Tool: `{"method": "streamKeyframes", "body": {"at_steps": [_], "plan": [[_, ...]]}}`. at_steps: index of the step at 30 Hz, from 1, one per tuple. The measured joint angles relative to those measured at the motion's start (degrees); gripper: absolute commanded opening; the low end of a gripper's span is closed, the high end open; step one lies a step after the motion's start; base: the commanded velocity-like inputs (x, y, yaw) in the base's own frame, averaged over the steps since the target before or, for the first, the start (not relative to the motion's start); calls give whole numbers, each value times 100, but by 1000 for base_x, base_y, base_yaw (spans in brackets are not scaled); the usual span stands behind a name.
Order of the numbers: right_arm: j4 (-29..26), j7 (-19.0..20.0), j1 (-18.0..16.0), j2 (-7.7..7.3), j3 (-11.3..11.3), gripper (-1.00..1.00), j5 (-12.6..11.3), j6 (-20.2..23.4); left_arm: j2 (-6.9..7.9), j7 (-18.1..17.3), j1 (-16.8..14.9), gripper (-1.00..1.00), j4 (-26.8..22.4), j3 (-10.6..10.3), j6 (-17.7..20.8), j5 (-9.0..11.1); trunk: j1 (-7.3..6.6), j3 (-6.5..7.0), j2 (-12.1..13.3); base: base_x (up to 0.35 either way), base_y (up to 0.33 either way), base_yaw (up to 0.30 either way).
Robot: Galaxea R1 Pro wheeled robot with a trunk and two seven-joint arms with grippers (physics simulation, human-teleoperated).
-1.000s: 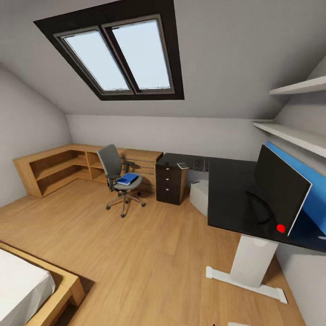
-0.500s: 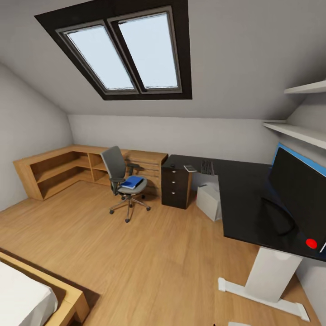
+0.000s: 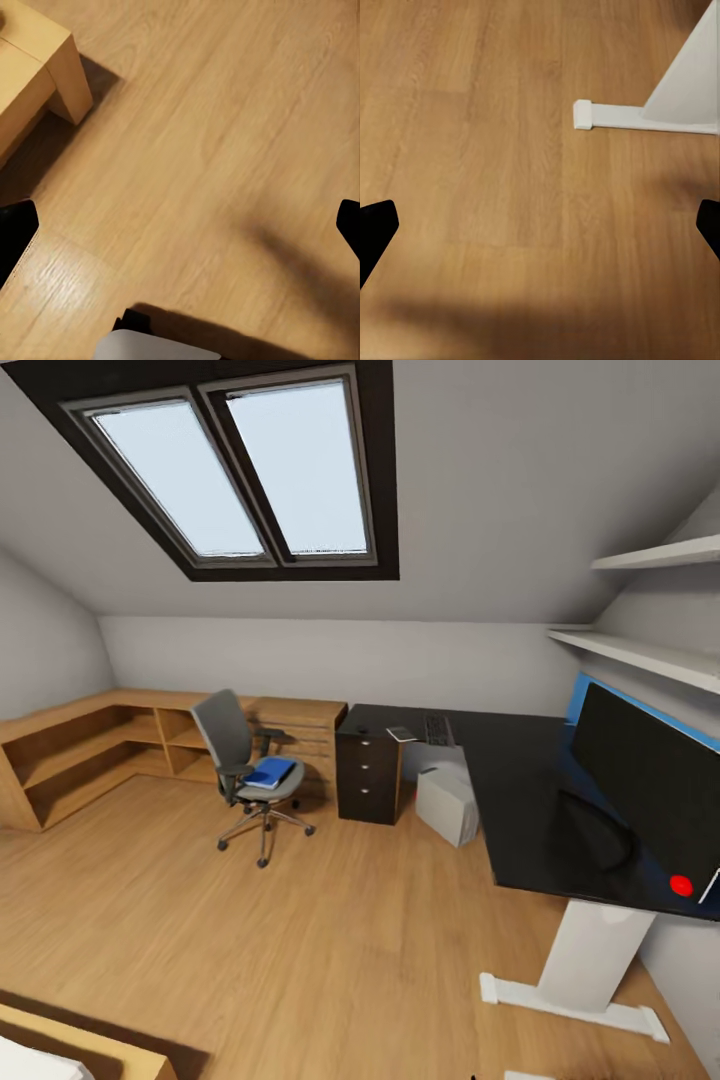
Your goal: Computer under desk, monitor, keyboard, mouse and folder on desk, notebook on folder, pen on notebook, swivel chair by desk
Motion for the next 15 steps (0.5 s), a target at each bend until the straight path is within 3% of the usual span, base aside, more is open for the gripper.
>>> {"method": "streamKeyframes", "body": {"at_steps": [15], "plan": [[0, -4, 0, 0, 0, 100, 0, 0, 0, -3, 1, 100, 0, -1, 0, 0, -2, -51, 0, 260, 226, -238]]}}
